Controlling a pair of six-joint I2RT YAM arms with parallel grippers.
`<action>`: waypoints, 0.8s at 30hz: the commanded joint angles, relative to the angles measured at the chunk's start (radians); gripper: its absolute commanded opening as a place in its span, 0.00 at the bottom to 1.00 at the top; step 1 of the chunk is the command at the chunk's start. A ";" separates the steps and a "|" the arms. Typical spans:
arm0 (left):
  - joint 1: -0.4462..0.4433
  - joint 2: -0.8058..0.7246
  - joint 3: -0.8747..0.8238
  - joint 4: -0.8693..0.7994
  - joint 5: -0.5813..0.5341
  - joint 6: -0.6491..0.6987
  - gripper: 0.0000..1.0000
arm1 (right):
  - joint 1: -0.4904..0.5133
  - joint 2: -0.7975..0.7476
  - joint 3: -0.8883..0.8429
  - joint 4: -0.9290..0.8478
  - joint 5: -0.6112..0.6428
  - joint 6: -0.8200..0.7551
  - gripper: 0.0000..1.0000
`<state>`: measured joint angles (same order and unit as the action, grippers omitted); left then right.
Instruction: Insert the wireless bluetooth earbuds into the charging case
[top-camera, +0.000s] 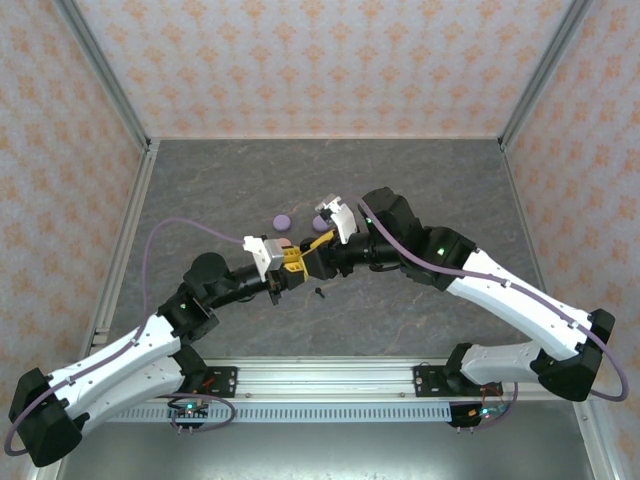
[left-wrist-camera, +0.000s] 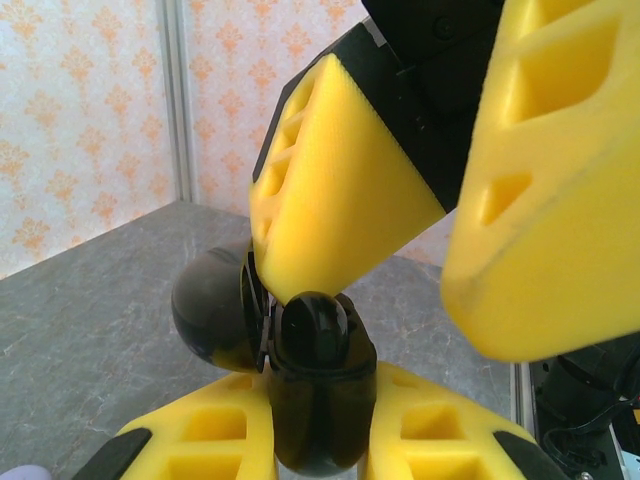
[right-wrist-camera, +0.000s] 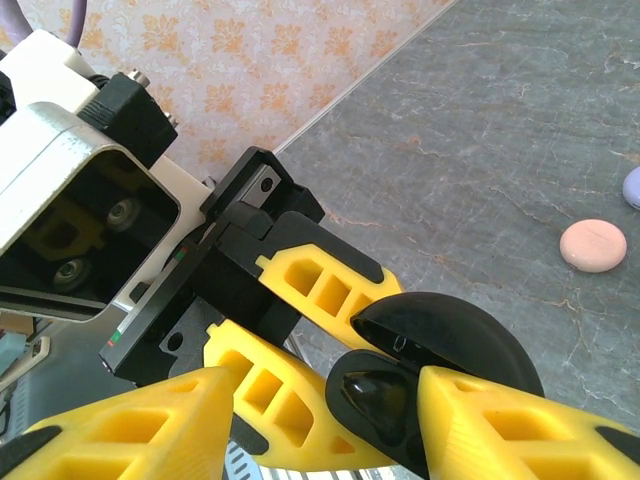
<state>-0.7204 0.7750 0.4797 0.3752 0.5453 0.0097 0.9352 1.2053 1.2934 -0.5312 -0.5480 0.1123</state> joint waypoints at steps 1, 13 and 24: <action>-0.005 -0.005 0.019 0.025 -0.002 0.024 0.00 | 0.000 -0.016 0.029 -0.008 0.068 -0.008 0.53; -0.005 -0.070 -0.022 -0.054 -0.040 0.023 0.00 | -0.059 -0.214 -0.093 -0.048 0.294 0.050 0.63; -0.005 -0.252 -0.062 -0.193 -0.059 0.035 0.00 | -0.199 -0.037 -0.230 -0.103 0.310 0.147 0.63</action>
<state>-0.7204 0.5617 0.4206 0.2268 0.5060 0.0227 0.7395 1.1118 1.0641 -0.5972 -0.2699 0.2287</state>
